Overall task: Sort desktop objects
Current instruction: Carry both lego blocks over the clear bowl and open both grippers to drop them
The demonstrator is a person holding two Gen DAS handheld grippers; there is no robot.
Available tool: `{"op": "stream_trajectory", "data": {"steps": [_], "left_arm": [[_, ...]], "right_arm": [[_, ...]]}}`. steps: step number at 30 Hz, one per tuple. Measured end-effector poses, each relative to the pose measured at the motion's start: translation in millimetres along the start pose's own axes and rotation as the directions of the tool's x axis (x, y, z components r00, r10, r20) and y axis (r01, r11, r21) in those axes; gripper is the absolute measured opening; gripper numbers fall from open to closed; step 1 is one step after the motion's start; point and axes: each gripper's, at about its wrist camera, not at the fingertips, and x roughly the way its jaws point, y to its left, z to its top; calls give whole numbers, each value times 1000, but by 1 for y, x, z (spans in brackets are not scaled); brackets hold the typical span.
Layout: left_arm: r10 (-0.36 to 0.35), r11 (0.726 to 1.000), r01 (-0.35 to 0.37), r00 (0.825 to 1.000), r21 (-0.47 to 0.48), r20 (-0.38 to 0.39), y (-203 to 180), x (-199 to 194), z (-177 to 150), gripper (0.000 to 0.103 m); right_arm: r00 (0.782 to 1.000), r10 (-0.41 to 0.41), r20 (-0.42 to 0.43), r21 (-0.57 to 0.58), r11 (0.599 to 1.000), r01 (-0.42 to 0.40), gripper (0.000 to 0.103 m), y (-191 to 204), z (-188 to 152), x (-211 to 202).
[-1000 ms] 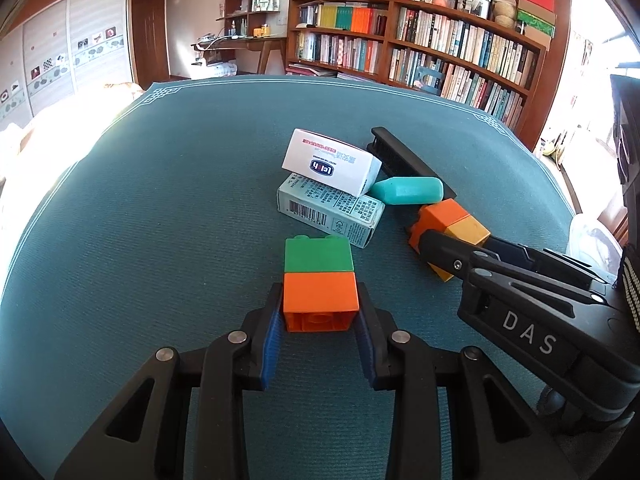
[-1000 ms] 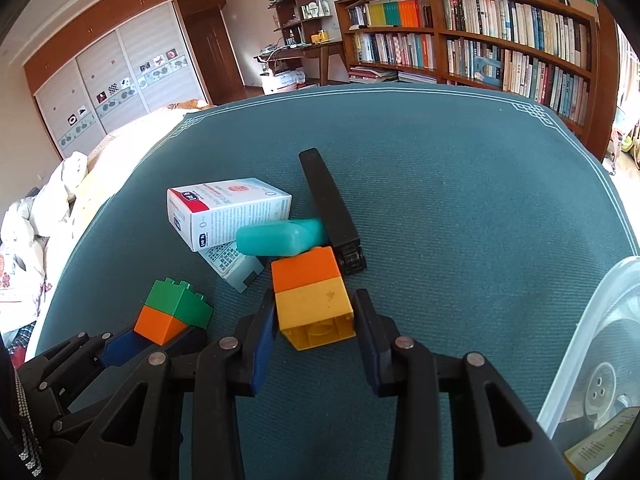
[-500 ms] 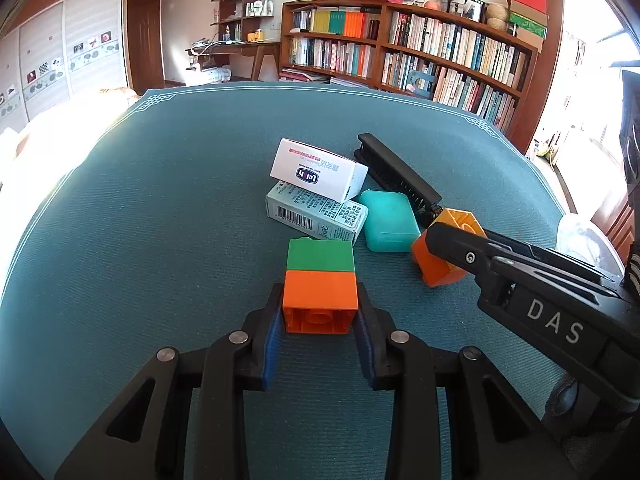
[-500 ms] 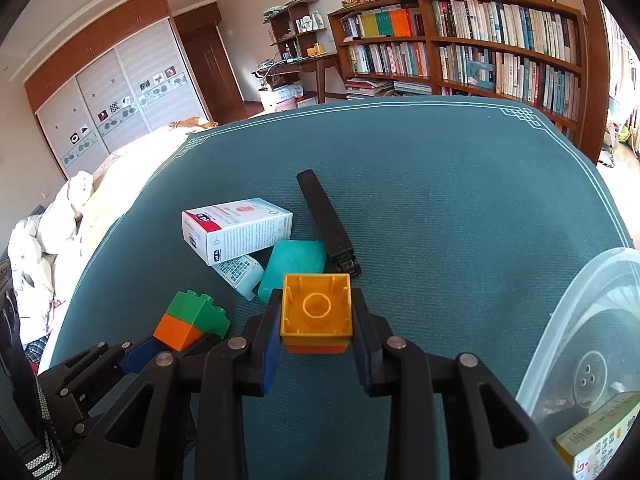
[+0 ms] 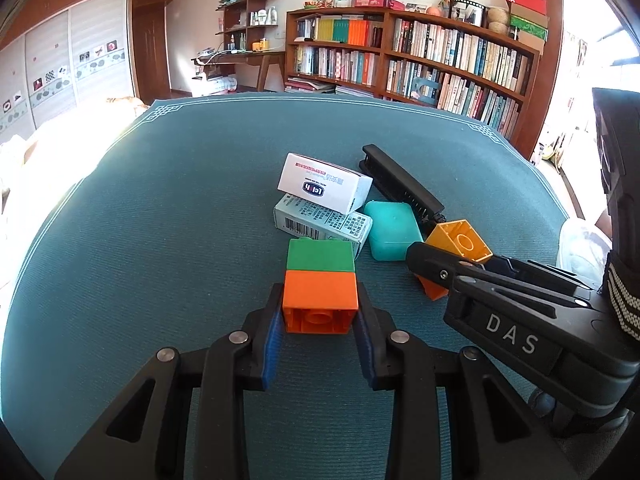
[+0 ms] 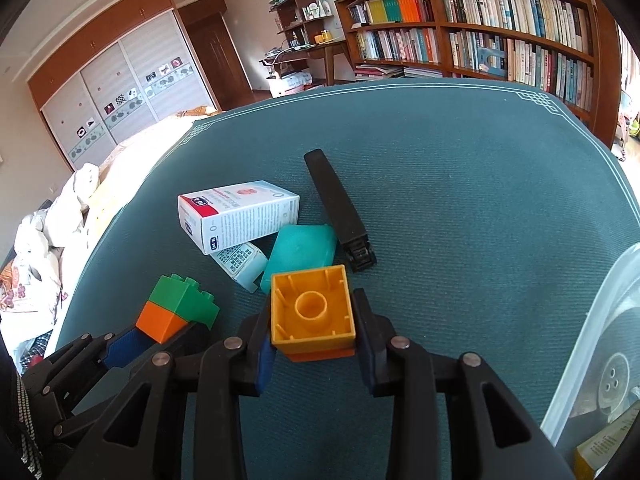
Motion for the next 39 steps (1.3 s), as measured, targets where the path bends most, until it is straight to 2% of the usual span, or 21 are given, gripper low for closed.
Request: {"op": "stream_trajectory", "data": {"steps": [9,18,24,29,39], "left_arm": [[0,1000,-1,1000,8,16,-4,-4,0,35],[-10,999,8,999,35,39,-14,-11,-1,35],[-26,998,24,999,63,38,-26,-14,-3,35],[-50,996,47,998,79,28,-34,-14,-4,35],[-84,990,81,996,116,22,-50,-20,-5,35]], "right_arm": [[996,-19,92,-9,1000,20,37,7,2,-30],[982,-80,169,-15,996,84,37,9,-7,-61],[972,-114,208,27,993,111,37,-8,-16,-87],[965,-163,204,56,986,155,37,-24,-23,-99],[938,-257,231,115,965,236,37,-53,-31,-130]]}}
